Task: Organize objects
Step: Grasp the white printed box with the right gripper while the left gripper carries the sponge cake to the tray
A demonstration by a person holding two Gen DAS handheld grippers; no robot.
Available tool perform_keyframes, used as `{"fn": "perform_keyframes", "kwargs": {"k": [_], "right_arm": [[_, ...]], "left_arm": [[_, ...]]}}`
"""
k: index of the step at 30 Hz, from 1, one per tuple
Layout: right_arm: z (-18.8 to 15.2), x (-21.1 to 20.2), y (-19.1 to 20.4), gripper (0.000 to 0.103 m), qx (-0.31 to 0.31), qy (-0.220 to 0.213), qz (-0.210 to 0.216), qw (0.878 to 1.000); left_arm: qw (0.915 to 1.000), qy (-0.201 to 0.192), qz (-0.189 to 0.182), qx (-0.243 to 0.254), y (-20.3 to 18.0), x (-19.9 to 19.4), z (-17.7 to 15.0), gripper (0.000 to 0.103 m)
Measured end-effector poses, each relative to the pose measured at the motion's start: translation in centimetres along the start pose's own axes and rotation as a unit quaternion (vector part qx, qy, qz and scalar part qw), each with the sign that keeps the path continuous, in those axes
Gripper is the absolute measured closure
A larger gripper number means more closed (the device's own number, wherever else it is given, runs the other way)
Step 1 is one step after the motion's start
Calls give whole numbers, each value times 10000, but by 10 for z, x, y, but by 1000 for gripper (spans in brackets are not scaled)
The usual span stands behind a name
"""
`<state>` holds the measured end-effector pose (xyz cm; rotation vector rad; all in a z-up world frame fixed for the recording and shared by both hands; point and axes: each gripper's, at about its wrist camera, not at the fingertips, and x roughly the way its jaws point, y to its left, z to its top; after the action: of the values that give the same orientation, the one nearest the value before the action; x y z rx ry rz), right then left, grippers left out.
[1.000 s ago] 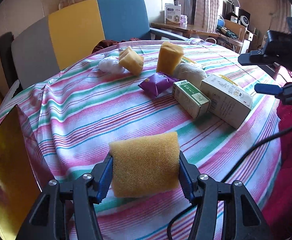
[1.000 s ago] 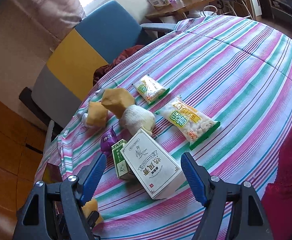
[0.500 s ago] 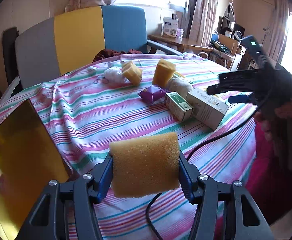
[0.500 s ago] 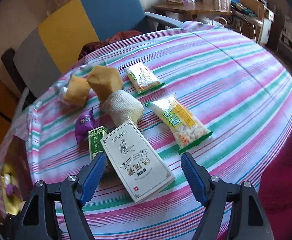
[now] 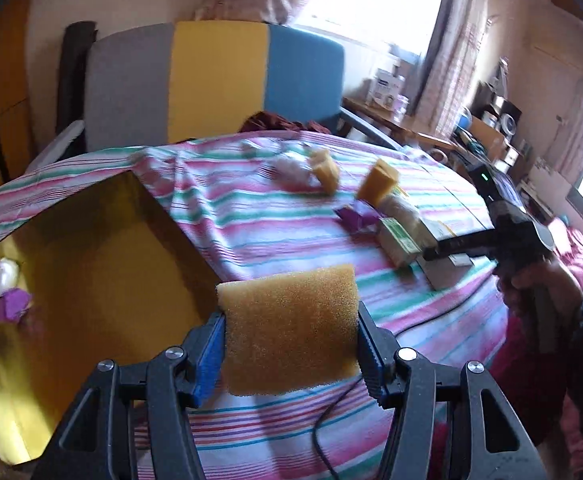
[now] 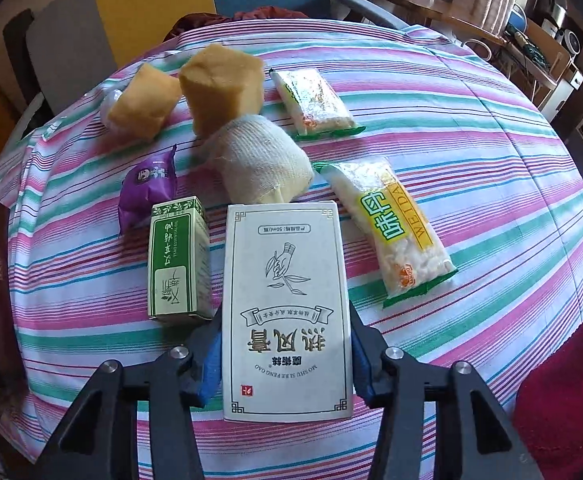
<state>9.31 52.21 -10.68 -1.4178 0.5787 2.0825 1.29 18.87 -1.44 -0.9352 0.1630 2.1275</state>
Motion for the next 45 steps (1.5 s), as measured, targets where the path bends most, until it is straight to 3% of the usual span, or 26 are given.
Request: {"fn": "perform_keyframes", "kwargs": {"k": [6,11,16,25,29,34,40,45], "right_arm": [[2,-5,6,52,7,-82,12,10000],[3,-10,5,52,80,-154,67,9998],[5,-14,5,52,129,-261,130,9995],[3,-19,6,52,156,-346,160,9992],[3,-21,2,51,237,-402,129,9988],[3,-23,1,52,296,-456,89,9985],[3,-48,-12,52,582,-1044,182,9927],[-7,-88,1,52,450,-1656,496,9839]], "left_arm": [[9927,-48,981,-696,75,-19,7,43],[9704,396,1748,-1618,157,-22,-9,43],[9543,764,2283,-1770,196,-12,-24,43],[9373,867,2893,-1738,219,2,-26,36],[9383,700,2983,-1606,213,-8,-24,27],[9355,546,3208,-1373,208,-15,-22,24],[9356,14,3220,-1449,199,-53,-19,24],[9298,-11,3228,-1770,210,-80,-35,24]]}}
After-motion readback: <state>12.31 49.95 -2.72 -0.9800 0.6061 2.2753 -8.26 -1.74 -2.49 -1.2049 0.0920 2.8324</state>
